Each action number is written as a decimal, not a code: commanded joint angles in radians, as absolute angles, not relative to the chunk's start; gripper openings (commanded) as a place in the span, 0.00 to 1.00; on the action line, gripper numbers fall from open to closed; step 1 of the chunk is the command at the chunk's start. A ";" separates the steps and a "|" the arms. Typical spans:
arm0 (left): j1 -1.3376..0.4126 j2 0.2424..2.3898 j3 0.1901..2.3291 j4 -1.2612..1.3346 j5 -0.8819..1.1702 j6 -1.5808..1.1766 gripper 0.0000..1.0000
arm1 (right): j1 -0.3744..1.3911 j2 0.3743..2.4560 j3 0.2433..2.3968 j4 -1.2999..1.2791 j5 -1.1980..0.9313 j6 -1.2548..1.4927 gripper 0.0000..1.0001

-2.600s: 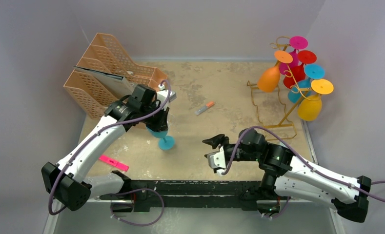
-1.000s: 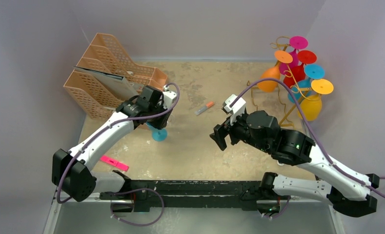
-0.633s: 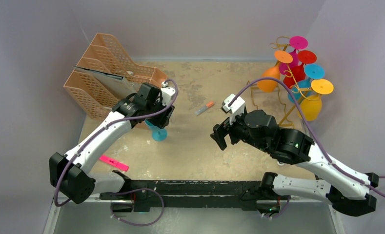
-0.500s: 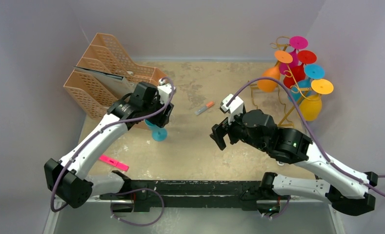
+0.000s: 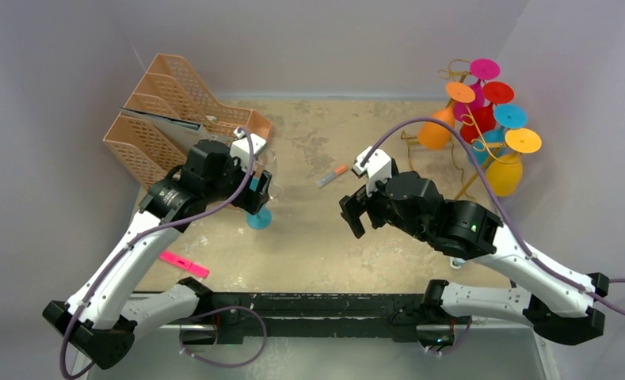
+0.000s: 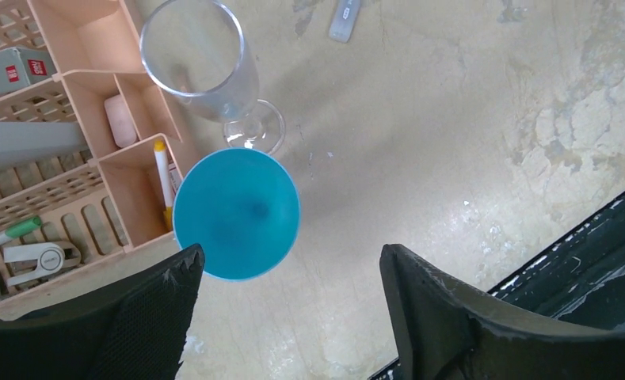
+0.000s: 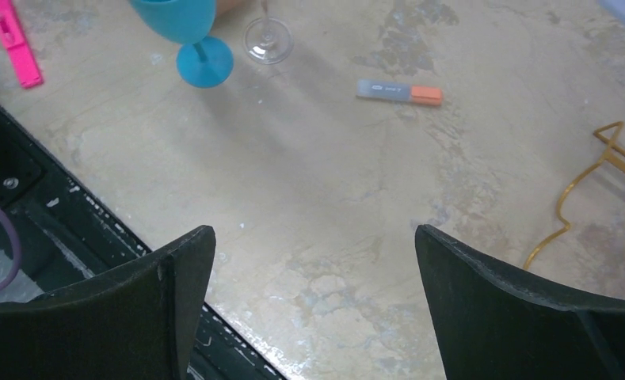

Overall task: Take the wine glass off the wine glass rack
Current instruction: Place the wine glass at the center of the board, then pick up the wine glass from the wine rack.

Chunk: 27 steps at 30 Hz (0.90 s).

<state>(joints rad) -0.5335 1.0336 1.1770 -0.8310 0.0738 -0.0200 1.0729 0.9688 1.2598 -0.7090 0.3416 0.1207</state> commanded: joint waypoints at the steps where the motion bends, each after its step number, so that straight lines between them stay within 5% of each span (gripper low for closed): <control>1: -0.536 0.994 1.239 -0.840 0.071 -0.041 0.81 | 1.072 0.992 1.336 -0.721 0.445 0.102 0.98; 11: -0.536 0.970 1.308 -0.862 0.115 -0.131 0.88 | 1.072 0.986 1.295 -0.594 0.531 0.152 0.98; 27: -0.537 0.946 1.271 -0.822 0.104 -0.372 0.91 | 1.071 1.025 1.264 -0.301 0.836 -0.192 0.99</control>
<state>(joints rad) -0.5335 0.9405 1.2778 -0.8612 0.1032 -0.2832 1.0718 0.9775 1.2457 -0.3950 0.7174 -0.0540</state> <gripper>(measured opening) 0.903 0.987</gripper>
